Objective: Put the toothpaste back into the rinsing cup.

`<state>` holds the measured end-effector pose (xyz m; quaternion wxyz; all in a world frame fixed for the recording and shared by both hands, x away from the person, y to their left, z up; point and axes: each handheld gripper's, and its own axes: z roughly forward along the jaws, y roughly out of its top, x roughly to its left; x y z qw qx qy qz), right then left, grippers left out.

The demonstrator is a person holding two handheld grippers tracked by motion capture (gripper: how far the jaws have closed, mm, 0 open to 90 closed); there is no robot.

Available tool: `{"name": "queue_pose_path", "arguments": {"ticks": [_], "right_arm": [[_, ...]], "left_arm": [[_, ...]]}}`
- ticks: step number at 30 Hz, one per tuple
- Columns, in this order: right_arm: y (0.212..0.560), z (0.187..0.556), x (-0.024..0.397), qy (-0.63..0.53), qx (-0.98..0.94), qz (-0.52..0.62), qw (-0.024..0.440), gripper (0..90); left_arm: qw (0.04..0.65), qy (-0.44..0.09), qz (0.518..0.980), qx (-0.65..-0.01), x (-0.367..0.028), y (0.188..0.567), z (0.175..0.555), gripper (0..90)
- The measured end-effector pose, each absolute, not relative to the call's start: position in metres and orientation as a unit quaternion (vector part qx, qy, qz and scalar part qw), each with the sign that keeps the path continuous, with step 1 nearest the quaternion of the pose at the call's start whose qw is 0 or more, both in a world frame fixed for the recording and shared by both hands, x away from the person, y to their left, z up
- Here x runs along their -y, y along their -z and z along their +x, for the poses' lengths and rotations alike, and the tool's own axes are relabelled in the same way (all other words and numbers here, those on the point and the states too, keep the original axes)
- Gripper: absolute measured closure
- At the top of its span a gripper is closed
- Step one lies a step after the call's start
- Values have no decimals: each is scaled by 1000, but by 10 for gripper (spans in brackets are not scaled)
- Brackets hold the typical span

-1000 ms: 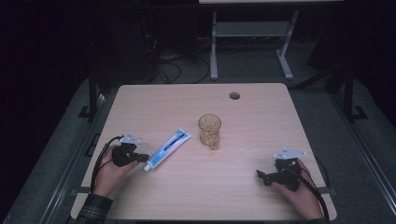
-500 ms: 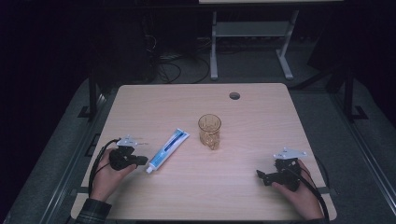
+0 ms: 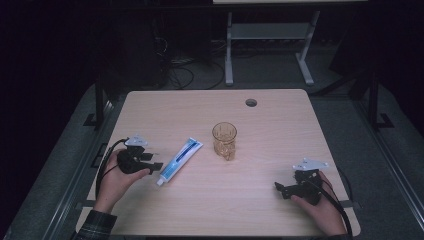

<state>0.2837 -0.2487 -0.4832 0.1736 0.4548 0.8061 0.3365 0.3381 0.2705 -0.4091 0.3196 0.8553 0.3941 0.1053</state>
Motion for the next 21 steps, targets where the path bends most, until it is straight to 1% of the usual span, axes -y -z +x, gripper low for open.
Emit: {"name": "queue_pose_path", "arguments": {"ticks": [1, 13, 21], "right_arm": [[483, 284, 249, -337, -806, 455, 174, 5], [483, 284, 249, -337, -806, 455, 174, 5], [483, 284, 249, -337, -806, 455, 173, 5]], "left_arm": [[320, -106, 855, -394, -269, 408, 340, 372], [331, -113, 854, -385, -248, 398, 361, 297], [338, -113, 852, -383, -233, 398, 375, 284]]}}
